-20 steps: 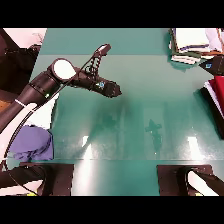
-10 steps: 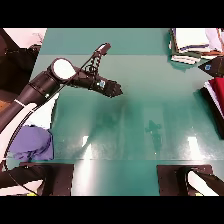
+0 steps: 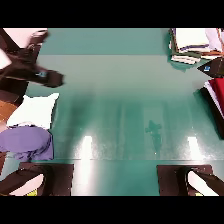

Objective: Fold the shirts.

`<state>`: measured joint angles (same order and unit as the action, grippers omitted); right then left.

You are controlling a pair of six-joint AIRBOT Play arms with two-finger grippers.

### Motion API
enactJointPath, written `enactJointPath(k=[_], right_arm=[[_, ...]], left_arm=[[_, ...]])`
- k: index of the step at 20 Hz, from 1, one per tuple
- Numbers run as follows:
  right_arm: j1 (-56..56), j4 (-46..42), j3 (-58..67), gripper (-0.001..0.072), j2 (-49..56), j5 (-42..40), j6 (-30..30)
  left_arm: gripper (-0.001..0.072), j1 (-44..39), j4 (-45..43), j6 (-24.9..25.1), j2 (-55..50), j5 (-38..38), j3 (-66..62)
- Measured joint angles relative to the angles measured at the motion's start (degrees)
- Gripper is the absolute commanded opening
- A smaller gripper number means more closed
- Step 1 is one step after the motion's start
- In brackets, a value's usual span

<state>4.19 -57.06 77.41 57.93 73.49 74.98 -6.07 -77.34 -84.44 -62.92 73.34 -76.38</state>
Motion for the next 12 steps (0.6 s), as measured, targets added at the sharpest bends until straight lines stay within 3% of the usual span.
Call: enactJointPath(k=[1, 2, 5, 12], right_arm=[[0.00, 0.00, 0.00, 0.0020, 0.00, 0.00, 0.00], [0.00, 0.00, 0.00, 0.0020, 0.00, 0.02, 0.00], [0.00, 0.00, 0.00, 0.0020, 0.00, 0.09, 0.00], [0.00, 0.00, 0.00, 0.0019, 0.00, 0.15, 0.00]], left_arm=[[0.0633, 2.38, -2.80, -0.52, 0.85, 1.27, 0.63], [0.0706, 4.79, -5.07, -1.09, 1.57, 2.14, 1.53], [0.0720, 10.08, -8.98, -2.23, 2.60, 1.66, 6.01], [0.0711, 16.06, -12.50, -4.17, 1.27, -10.64, 24.02]])
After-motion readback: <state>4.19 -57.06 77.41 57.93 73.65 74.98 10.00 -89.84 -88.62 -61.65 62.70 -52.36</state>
